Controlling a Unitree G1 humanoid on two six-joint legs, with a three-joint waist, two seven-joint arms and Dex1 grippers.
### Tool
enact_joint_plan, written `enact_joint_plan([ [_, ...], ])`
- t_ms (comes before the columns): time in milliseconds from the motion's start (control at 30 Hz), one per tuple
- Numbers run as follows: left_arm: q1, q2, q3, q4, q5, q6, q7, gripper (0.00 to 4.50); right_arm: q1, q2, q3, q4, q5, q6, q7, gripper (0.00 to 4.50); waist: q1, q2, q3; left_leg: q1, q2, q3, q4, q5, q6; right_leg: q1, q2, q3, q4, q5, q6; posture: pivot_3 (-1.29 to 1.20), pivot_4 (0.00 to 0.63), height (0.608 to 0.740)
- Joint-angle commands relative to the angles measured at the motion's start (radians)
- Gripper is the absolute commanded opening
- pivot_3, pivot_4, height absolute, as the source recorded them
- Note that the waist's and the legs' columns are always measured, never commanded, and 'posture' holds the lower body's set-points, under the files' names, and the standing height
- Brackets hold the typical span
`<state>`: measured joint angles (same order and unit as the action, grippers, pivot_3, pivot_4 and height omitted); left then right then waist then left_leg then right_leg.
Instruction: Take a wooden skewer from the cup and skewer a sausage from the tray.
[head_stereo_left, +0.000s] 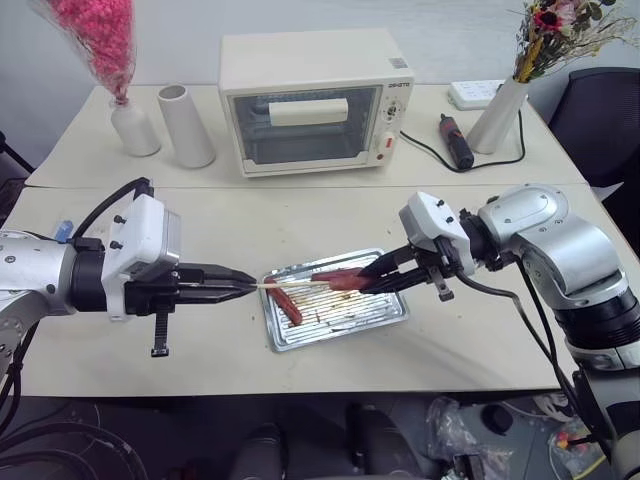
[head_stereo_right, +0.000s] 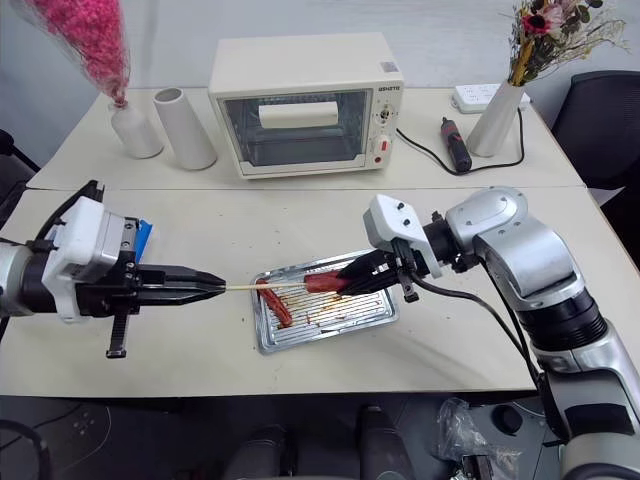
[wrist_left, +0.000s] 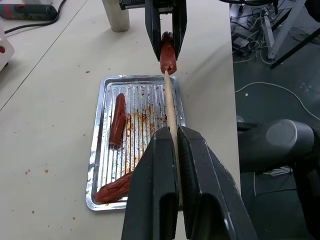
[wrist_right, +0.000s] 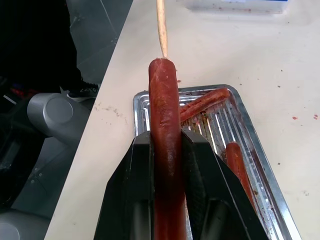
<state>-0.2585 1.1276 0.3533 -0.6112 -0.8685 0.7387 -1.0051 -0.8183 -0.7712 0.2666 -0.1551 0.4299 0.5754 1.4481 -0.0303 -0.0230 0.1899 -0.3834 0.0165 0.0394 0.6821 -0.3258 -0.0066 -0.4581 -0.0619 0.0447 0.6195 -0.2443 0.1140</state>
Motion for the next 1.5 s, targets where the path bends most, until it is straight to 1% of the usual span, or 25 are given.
enact_joint_plan([
  [33,0.001,0.007,0.032,-0.011,0.003,-0.017,-0.004,0.0,-0.021,-0.001,-0.026,-0.011,0.006,-0.013,0.003,0.74,0.0,0.0,0.0,0.0,0.0,0.0,0.0,0.0,0.0,0.0,0.0,0.0,0.0,0.0,0.0,0.0,0.15,0.74],
  [667,-0.027,-0.005,-0.007,-0.011,0.011,-0.027,0.004,0.0,-0.038,0.017,-0.046,-0.083,0.058,0.043,-0.025,0.74,0.0,0.0,0.0,0.0,0.0,0.0,0.0,0.0,0.0,0.0,0.0,0.0,0.0,0.0,0.0,0.0,0.15,0.74],
  [833,-0.057,-0.016,-0.043,-0.001,0.013,-0.028,0.003,0.0,-0.06,0.039,-0.035,-0.099,0.058,0.048,-0.036,0.74,0.0,0.0,0.0,0.0,0.0,0.0,0.0,0.0,0.0,0.0,0.0,0.0,0.001,0.0,0.0,0.0,0.15,0.74],
  [1000,-0.111,-0.042,-0.124,0.019,0.046,-0.047,0.005,0.0,-0.089,0.066,-0.025,-0.113,0.061,0.051,-0.036,0.74,0.001,0.0,0.0,0.0,0.0,0.0,0.0,0.0,0.0,0.0,0.0,0.0,0.001,0.0,0.0,0.0,0.15,0.74],
  [1100,-0.142,-0.055,-0.152,0.028,0.057,-0.05,0.008,0.0,-0.093,0.067,-0.021,-0.116,0.055,0.045,-0.033,0.74,0.002,0.0,0.0,0.0,0.0,0.0,0.0,0.0,0.0,0.0,0.0,0.0,0.001,0.0,0.0,0.0,0.15,0.74],
  [1200,-0.15,-0.062,-0.155,0.036,0.07,-0.054,0.006,0.0,-0.093,0.068,-0.02,-0.112,0.049,0.04,-0.034,0.74,0.0,0.0,0.0,0.0,0.0,0.0,0.0,0.0,0.0,0.0,0.0,0.0,0.001,0.0,0.0,0.0,0.15,0.74],
  [1333,-0.12,-0.062,-0.138,0.035,0.093,-0.067,0.007,0.0,-0.097,0.072,-0.02,-0.101,0.04,0.047,-0.044,0.74,0.0,0.0,0.0,-0.001,0.0,0.0,0.0,0.0,0.0,-0.001,0.0,0.0,0.001,0.0,0.0,0.0,0.15,0.74],
  [1433,-0.103,-0.068,-0.126,0.028,0.096,-0.067,0.021,0.0,-0.101,0.074,-0.02,-0.09,0.038,0.056,-0.048,1.42,-0.001,0.0,0.0,-0.001,0.0,0.0,0.0,0.0,0.0,-0.001,0.0,0.0,0.001,0.0,0.0,0.0,0.15,0.74],
  [1500,-0.082,-0.071,-0.113,0.018,0.105,-0.07,0.032,0.0,-0.105,0.076,-0.021,-0.081,0.033,0.055,-0.051,2.09,0.0,0.0,0.0,-0.001,0.0,-0.001,0.0,0.0,0.0,-0.001,0.0,0.001,0.002,0.0,0.0,0.0,0.15,0.74],
])
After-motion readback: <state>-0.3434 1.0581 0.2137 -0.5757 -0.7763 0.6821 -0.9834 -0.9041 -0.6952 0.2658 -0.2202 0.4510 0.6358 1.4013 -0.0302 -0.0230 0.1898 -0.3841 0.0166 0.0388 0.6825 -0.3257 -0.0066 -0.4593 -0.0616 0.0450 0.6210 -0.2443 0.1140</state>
